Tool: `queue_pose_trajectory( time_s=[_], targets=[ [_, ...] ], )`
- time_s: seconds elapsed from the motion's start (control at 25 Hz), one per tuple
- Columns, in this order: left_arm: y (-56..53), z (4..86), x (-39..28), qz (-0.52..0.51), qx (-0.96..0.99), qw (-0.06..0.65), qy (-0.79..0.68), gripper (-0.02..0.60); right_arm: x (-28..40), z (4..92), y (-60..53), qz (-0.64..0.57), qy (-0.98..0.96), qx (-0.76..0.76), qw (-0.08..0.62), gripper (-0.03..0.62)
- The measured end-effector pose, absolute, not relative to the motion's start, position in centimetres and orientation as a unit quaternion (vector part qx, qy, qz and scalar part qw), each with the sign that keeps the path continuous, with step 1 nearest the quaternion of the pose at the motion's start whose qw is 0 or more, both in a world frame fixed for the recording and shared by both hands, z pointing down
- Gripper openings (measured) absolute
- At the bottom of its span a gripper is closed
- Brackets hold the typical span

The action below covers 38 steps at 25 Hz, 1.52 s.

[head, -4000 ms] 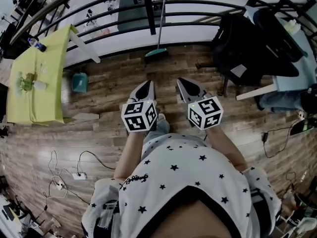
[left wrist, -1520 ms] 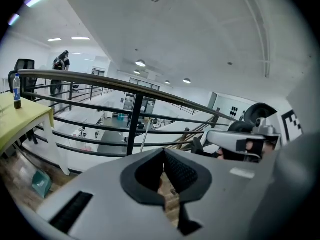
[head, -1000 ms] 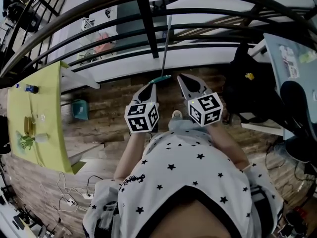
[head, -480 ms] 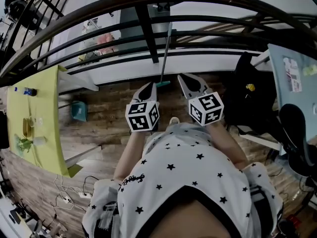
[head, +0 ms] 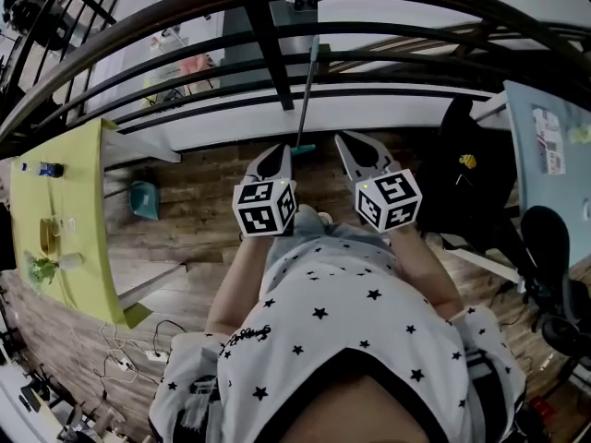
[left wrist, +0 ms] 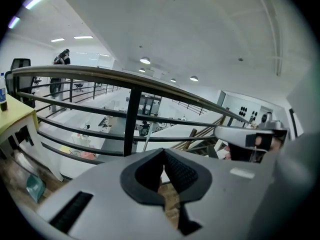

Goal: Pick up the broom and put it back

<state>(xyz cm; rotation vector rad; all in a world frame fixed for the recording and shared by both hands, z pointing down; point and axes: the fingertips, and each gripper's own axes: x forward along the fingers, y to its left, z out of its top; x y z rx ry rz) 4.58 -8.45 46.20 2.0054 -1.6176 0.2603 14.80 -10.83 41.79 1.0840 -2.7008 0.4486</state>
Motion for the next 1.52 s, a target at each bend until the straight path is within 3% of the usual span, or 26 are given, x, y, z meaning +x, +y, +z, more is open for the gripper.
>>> queue_pose_trajectory(
  time_s=[1.52],
  targets=[
    [-29.6, 55.6, 5.1, 0.135, 0.755, 0.276, -0.58, 0.012, 16.3, 49.6, -26.3, 0.202, -0.874, 0.424, 0.125, -0.006]
  ],
)
